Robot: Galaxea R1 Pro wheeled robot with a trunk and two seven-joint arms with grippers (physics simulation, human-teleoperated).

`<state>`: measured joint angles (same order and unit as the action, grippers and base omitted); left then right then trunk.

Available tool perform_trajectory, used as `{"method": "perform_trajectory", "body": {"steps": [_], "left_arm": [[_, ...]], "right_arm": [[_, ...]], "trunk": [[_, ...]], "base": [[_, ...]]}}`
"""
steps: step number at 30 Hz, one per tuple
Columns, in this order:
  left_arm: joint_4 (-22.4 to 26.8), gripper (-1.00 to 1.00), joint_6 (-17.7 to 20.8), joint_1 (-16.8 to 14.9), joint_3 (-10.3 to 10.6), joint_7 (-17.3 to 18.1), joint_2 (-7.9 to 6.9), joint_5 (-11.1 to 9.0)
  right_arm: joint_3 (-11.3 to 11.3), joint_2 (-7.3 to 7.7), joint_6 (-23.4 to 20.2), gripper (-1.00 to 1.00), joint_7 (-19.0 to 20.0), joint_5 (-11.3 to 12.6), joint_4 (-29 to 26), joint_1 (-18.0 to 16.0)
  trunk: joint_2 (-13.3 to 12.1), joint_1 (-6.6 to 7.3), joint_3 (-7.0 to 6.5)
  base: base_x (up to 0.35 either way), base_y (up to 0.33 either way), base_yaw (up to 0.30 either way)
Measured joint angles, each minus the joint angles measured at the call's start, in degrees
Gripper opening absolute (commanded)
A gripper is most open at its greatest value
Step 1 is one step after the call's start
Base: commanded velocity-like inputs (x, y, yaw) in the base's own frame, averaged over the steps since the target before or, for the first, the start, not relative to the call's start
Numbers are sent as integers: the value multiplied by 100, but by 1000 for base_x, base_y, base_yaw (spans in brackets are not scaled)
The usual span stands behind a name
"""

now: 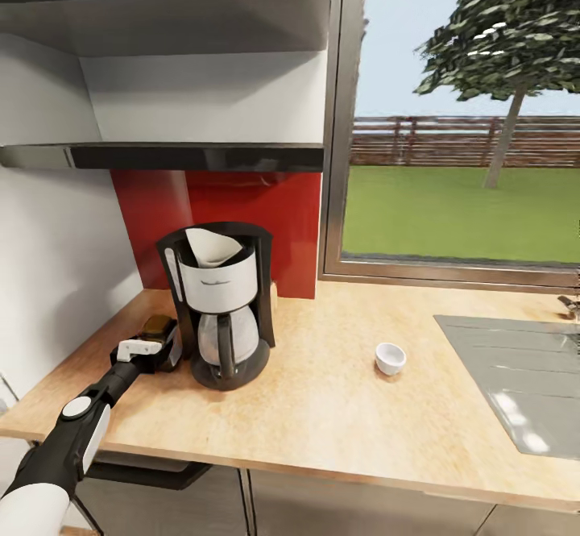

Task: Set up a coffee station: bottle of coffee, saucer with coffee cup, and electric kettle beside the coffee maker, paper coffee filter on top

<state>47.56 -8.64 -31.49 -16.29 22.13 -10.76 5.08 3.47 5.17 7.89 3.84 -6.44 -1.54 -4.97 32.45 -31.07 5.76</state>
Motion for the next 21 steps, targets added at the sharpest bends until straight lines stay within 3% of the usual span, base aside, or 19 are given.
{"method": "perform_trajectory", "body": {"steps": [12,15,21], "left_arm": [[-6,100,0,6,-8,0,-16,3],[46,100,-13,236,-9,-1,-13,-31],[95,100,-365,984,-14,26,6,-498]], "right_arm": [[0,-6,0,100,0,0,-1,0],[0,-19,0,100,2,0,-1,0],[0,-33,2,100,7,7,-16,0]], "trunk": [[0,0,0],[0,0,0],[1,2,1]], "base": [[-335,0,0],[-336,0,0],[-190,0,0]]}}
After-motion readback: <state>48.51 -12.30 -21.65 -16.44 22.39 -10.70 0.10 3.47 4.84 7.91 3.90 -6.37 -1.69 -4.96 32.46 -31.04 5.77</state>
